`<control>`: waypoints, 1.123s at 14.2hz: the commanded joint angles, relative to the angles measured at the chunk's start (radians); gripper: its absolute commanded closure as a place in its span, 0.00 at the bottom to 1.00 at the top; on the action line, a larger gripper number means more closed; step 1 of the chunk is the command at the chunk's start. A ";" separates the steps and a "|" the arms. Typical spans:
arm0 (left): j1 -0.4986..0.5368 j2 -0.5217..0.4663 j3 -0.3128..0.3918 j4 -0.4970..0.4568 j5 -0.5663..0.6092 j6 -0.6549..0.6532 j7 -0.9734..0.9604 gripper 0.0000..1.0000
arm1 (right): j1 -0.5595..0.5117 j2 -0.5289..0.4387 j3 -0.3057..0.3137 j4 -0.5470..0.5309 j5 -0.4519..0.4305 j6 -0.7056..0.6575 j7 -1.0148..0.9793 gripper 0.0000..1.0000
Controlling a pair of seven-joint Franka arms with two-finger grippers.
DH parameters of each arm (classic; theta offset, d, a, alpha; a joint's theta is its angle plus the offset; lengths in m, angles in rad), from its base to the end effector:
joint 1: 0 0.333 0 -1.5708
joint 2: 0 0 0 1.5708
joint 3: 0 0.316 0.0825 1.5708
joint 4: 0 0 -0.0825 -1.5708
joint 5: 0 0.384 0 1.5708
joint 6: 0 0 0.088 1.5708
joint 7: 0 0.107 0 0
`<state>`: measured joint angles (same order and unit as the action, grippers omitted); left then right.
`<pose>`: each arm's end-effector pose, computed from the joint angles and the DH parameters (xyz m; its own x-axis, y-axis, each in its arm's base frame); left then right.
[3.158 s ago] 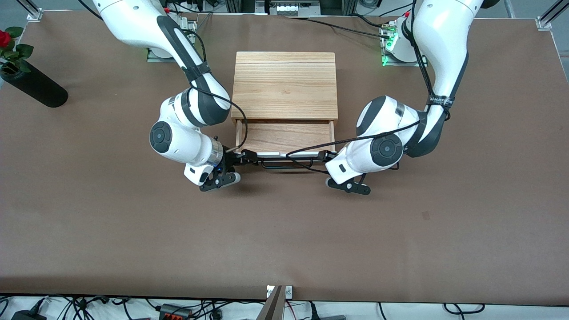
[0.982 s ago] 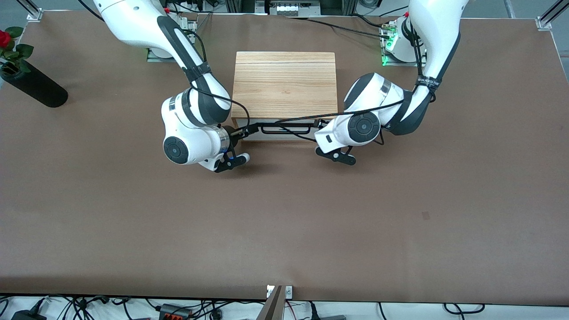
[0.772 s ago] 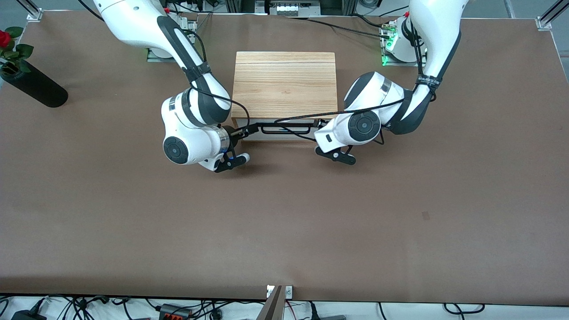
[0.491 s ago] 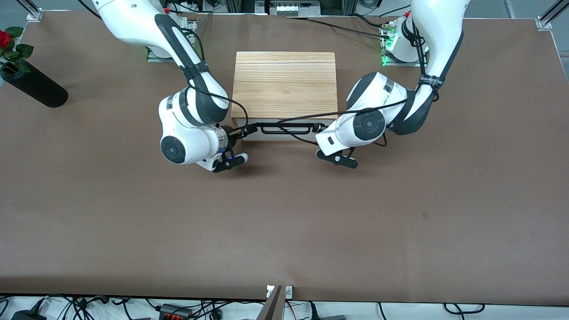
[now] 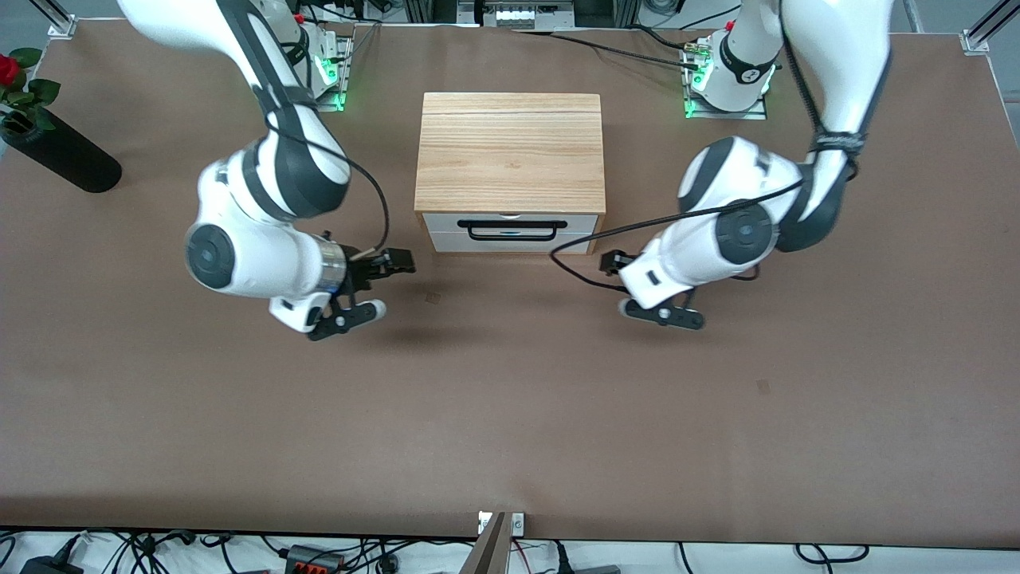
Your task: Close drawer with both arms simultaneously
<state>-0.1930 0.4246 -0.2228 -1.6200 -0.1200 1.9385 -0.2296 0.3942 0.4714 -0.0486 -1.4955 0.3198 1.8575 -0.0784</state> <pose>0.6078 -0.2591 0.3766 0.9805 -0.1333 -0.1446 -0.1084 -0.9797 0.1685 0.6301 0.2581 0.3925 0.9400 0.3266 -0.0985 0.2892 -0.9161 -0.2777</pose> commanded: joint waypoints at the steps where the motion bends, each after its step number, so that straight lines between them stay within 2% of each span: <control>1: 0.087 -0.079 -0.010 -0.014 0.025 -0.050 0.018 0.00 | 0.005 -0.072 -0.019 -0.002 -0.152 -0.047 0.000 0.00; 5: 0.158 -0.190 -0.003 -0.014 0.054 -0.154 0.133 0.00 | 0.009 -0.183 -0.060 0.006 -0.345 -0.253 0.003 0.00; 6: 0.179 -0.213 -0.003 -0.012 0.053 -0.185 0.135 0.00 | 0.003 -0.236 -0.069 0.006 -0.394 -0.306 0.000 0.00; 9: 0.257 -0.239 -0.003 0.035 0.057 -0.266 0.130 0.00 | 0.005 -0.322 -0.144 0.008 -0.413 -0.479 -0.004 0.00; 10: 0.264 -0.238 -0.001 0.061 0.057 -0.291 0.125 0.00 | -0.020 -0.377 -0.137 0.006 -0.422 -0.480 0.009 0.00; 11: 0.265 -0.241 0.011 0.071 0.080 -0.302 0.118 0.00 | -0.075 -0.407 -0.113 -0.015 -0.416 -0.450 0.012 0.00; 13: 0.264 -0.279 0.039 0.068 0.141 -0.306 0.119 0.00 | -0.263 -0.468 0.036 -0.090 -0.400 -0.340 0.014 0.00; 14: 0.248 -0.291 0.072 0.066 0.161 -0.331 0.119 0.00 | -0.346 -0.505 0.091 -0.145 -0.368 -0.269 0.019 0.00; 15: 0.227 -0.319 0.094 0.063 0.174 -0.357 0.116 0.00 | -0.423 -0.546 0.133 -0.232 -0.296 -0.174 0.022 0.00; 16: 0.225 -0.346 0.092 0.055 0.174 -0.360 0.112 0.00 | -0.445 -0.577 0.138 -0.293 -0.272 -0.108 0.023 0.00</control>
<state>0.0646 0.1416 -0.1579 -1.5538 0.0243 1.6128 -0.1148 0.0435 -0.0089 0.0268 -1.6178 -0.0097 1.6182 -0.0750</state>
